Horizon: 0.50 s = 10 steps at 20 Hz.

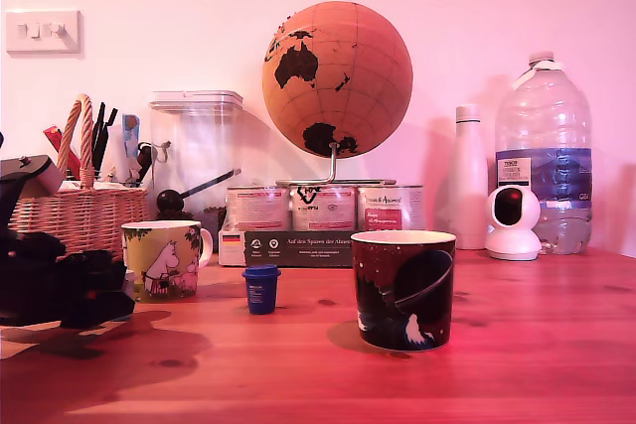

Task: Pick up the coffee capsules on the table and drop them inside the coffee cup

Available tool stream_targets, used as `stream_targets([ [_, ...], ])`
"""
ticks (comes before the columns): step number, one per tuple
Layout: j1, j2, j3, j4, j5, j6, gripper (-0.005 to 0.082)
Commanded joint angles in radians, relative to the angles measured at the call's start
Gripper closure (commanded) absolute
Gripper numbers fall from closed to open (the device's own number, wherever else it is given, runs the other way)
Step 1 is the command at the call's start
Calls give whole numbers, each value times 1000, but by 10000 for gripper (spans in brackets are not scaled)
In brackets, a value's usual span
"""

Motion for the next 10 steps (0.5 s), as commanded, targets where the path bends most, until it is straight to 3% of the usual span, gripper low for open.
stream_targets([
  [1, -3, -5, 2, -3, 12, 5, 644],
  [5, -3, -91, 2, -60, 55, 5, 644],
  [10, -3, -291, 2, -226, 114, 6, 644],
])
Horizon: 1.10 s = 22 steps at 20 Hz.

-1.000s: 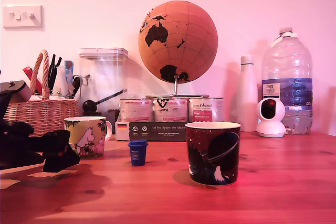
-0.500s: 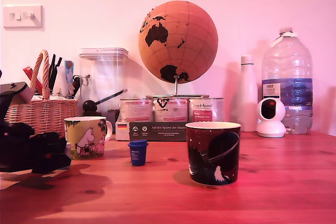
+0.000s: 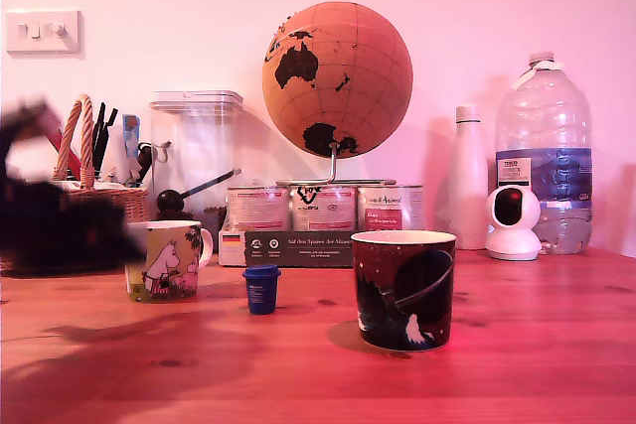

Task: Pick up the coffee capsules on the table and drop them inside the coffee cup

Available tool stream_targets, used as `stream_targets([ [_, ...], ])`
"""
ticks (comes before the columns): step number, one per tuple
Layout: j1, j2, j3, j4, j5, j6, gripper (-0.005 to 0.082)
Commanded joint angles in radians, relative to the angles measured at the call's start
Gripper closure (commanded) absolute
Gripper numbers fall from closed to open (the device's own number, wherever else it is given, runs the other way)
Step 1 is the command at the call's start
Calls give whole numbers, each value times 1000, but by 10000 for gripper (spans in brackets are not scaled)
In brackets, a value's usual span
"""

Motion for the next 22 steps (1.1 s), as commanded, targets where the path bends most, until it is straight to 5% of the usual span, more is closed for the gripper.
stream_targets([
  [1, -3, -65, -2, -33, 10, 5, 644],
  [12, -2, -328, 37, -244, -35, 31, 644],
  [22, 30, -277, 446, -835, -39, 30, 641],
])
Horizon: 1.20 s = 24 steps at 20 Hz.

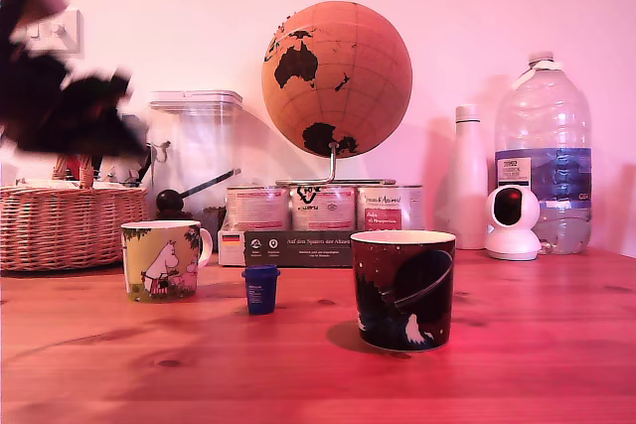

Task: Pick up the coffee capsules on the table and drop them inside the coffee cup

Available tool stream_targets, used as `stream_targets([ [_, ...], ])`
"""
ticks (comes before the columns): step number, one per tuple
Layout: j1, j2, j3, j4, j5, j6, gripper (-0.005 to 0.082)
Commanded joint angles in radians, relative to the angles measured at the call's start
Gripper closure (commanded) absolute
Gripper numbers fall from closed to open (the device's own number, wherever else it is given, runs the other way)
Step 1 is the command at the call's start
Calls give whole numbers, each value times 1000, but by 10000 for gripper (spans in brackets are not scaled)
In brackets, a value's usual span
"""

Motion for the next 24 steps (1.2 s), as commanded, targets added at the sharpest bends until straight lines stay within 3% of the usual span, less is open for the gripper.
stream_targets([
  [1, 14, 63, 55, -72, -2, 3, 641],
  [16, 26, 421, 537, -602, 10, 26, 641],
  [24, 25, 495, 584, -684, 10, 31, 641],
])
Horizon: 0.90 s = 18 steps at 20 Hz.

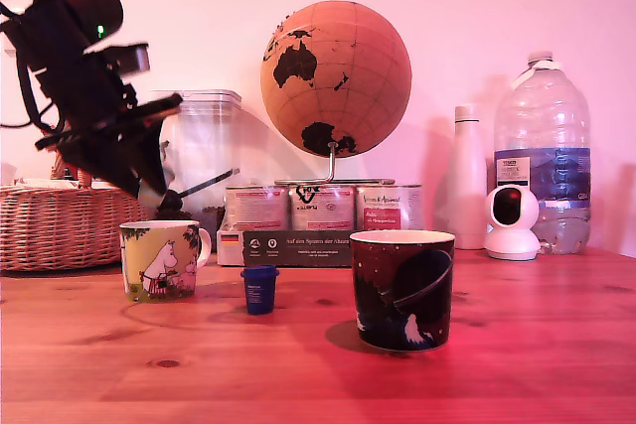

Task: Pick up the coffee capsules on the table and drop them inside the coffee cup

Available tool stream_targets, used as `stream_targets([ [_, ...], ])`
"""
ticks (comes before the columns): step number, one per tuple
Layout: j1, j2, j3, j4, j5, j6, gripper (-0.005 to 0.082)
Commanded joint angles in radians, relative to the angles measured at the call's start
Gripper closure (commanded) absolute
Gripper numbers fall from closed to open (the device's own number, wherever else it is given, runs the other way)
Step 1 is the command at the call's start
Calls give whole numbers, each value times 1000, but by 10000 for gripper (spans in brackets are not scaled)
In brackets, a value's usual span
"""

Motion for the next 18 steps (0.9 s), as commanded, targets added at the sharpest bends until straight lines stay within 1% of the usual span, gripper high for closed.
stream_targets([
  [1, -1, 30, 15, 0, 2, 5, 641],
  [6, -1, 30, 15, 4, 1, 5, 636],
  [7, -1, 30, 15, 5, 1, 6, 603],
  [8, -1, 30, 15, 12, 1, 6, 503],
  [10, -1, 30, 15, 24, -1, 23, 193],
  [11, -1, 30, 15, 30, -3, 24, 110],
  [12, -1, 30, 15, 33, -3, 26, 88],
  [18, -1, 30, 15, 40, -3, 31, 98],
])
